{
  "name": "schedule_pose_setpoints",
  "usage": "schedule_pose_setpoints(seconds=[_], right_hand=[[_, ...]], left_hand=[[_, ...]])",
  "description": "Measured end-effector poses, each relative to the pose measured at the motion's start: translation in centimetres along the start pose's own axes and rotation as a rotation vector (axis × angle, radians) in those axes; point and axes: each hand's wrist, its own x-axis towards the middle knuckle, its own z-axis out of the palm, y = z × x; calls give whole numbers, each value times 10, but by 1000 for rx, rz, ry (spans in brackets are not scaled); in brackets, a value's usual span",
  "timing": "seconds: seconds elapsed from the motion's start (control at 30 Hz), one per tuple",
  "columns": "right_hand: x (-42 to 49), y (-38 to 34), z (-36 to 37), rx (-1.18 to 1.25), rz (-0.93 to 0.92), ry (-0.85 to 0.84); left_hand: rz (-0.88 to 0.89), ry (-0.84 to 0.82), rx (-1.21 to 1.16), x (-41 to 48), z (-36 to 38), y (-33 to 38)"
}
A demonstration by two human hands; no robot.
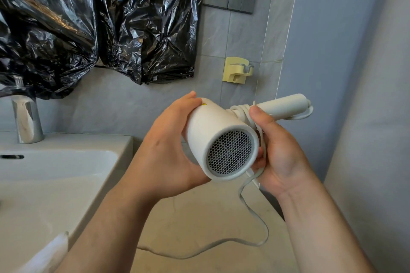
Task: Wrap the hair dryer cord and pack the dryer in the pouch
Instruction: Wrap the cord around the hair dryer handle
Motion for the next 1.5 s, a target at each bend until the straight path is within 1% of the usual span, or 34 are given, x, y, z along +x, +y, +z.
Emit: schedule_pose_setpoints(seconds=[0.07, 0.13, 0.3, 0.43, 0.53, 0.63, 0.7, 0.77, 0.83, 0.93, 1.0, 1.07, 1.13, 1.2, 1.23, 1.3, 1.33, 1.4, 1.43, 1.47, 1.5], right_hand=[[-5, -4, -1, -73, -15, -30], [-9, -6, 3, -73, -22, -59], [-14, -4, 11, -73, -63, -49], [-15, -2, 13, -136, -59, -41], [-14, 0, 14, -134, -82, -13], [-14, -1, 15, -83, -80, -32], [-16, -1, 15, -41, -67, -60], [-17, -1, 15, -78, -84, -86], [-18, -2, 19, -121, -140, -93], [-17, -2, 23, -132, -295, 4], [-17, -2, 24, -129, -363, 59], [-16, -3, 23, -101, -382, 119], [-12, -4, 19, -2, -360, 187], [-8, -7, 14, 119, -310, 223], [-7, -8, 12, 174, -280, 226], [-4, -10, 9, 273, -214, 217], [-3, -11, 7, 302, -186, 220], [-2, -12, 5, 313, -126, 226], [-2, -12, 6, 298, -88, 218], [-2, -10, 7, 269, -46, 204], [-2, -9, 8, 231, -8, 186]], left_hand=[[-24, 26, -79, -1, 0, 3], [-62, 70, -178, -2, 0, 7], [-222, 126, -454, -3, 5, -1], [-281, 183, -623, -1, 6, -7], [-341, 239, -840, 0, 14, -9], [-403, 284, -999, 2, 21, -3], [-452, 279, -1052, 4, 23, 4], [-519, 284, -1094, 6, 21, 10], [-637, 271, -1125, 7, 19, 16], [-830, 181, -1087, 9, 16, 24], [-939, 102, -1069, 9, 16, 27], [-971, 28, -1063, 10, 14, 29], [-902, -28, -1042, 12, 13, 28], [-733, -83, -977, 12, 10, 24], [-644, -91, -944, 11, 8, 21], [-504, -43, -843, 8, 4, 13], [-410, -4, -681, 7, 3, 9], [-168, 3, -170, 4, 4, 1], [-44, 6, 46, 2, 7, -3], [49, 14, 184, 1, 9, -4], [92, 22, 262, 1, 11, -3]])
